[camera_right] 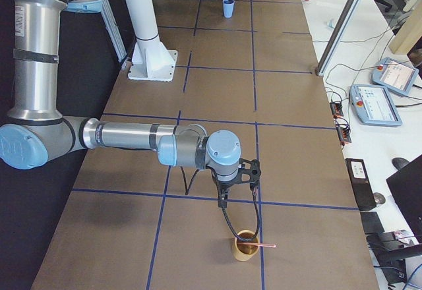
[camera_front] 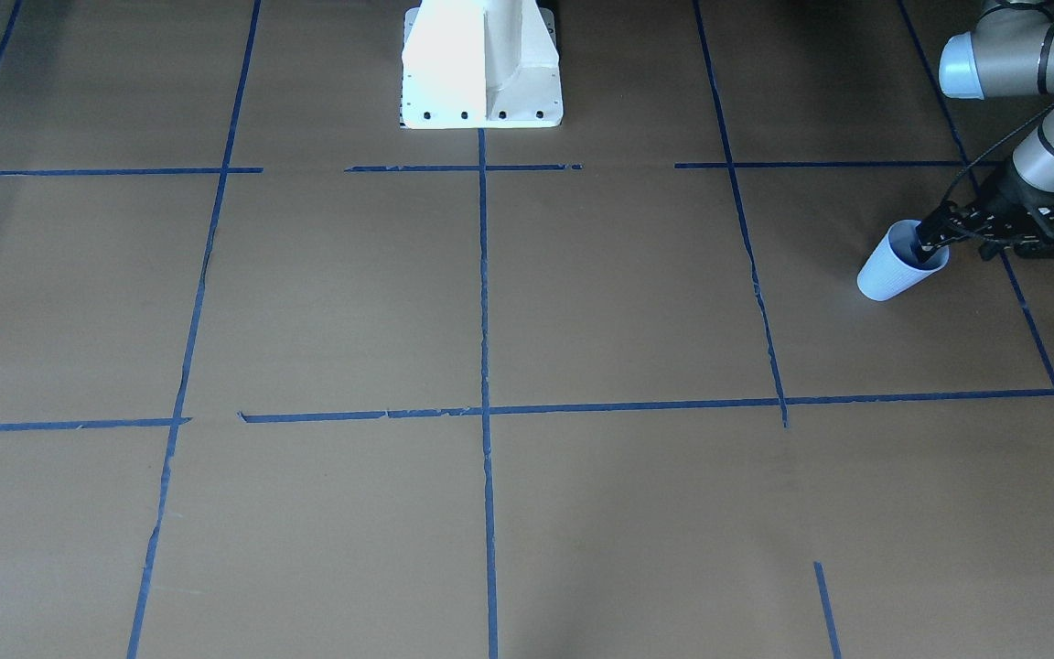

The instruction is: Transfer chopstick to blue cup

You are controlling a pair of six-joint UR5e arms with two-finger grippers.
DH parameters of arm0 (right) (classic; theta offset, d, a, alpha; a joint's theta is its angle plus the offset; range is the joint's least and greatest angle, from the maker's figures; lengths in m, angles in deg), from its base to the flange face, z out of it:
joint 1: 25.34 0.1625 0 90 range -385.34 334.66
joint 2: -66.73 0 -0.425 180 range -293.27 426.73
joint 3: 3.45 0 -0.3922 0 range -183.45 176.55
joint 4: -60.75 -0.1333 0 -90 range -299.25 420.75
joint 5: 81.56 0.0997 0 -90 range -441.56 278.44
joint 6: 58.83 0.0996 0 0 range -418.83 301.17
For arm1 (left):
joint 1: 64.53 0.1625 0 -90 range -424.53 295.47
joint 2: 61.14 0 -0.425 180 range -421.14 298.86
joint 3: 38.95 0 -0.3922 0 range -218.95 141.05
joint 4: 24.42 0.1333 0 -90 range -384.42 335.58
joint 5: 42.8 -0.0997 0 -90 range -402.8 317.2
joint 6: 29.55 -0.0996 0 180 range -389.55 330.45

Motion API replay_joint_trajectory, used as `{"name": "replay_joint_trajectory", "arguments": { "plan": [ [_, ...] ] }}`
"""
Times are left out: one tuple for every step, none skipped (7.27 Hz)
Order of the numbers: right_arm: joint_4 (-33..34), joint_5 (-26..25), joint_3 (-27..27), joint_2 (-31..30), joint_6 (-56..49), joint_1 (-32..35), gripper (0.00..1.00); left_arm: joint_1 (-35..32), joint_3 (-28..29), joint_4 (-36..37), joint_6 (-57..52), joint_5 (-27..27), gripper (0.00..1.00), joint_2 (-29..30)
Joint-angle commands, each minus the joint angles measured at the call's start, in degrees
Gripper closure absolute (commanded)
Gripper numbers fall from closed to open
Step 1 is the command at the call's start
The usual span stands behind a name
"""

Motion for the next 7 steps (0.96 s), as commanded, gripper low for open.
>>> {"name": "replay_joint_trajectory", "arguments": {
  "plan": [
    [0.0, 0.0, 0.0, 0.0, 0.0, 0.0, 0.0, 1.0, 1.2, -1.0, 0.2, 0.1, 0.02, 0.6],
    [0.0, -0.1, 0.0, 0.1, 0.0, 0.1, 0.0, 1.4, 1.2, -1.0, 0.2, 0.1, 0.02, 1.0],
    [0.0, 0.0, 0.0, 0.1, 0.0, 0.1, 0.0, 1.6, 1.0, -1.0, 0.3, 0.3, 0.02, 1.2],
    [0.0, -0.1, 0.0, 0.1, 0.0, 0.1, 0.0, 1.6, 0.3, -1.0, 0.2, 0.5, 0.06, 1.2],
    [0.0, -0.1, 0.0, 0.1, 0.0, 0.1, 0.0, 1.6, 0.3, -0.9, 0.3, 0.5, 0.37, 1.1],
    [0.0, -0.1, 0.0, 0.1, 0.0, 0.2, 0.0, 1.6, 0.3, -0.9, 0.2, 0.6, 0.65, 0.9],
    [0.0, 0.1, -0.1, 0.1, 0.0, 0.5, 0.0, 1.4, 0.3, -0.9, 0.5, 2.8, 0.78, 0.6]
  ]
}}
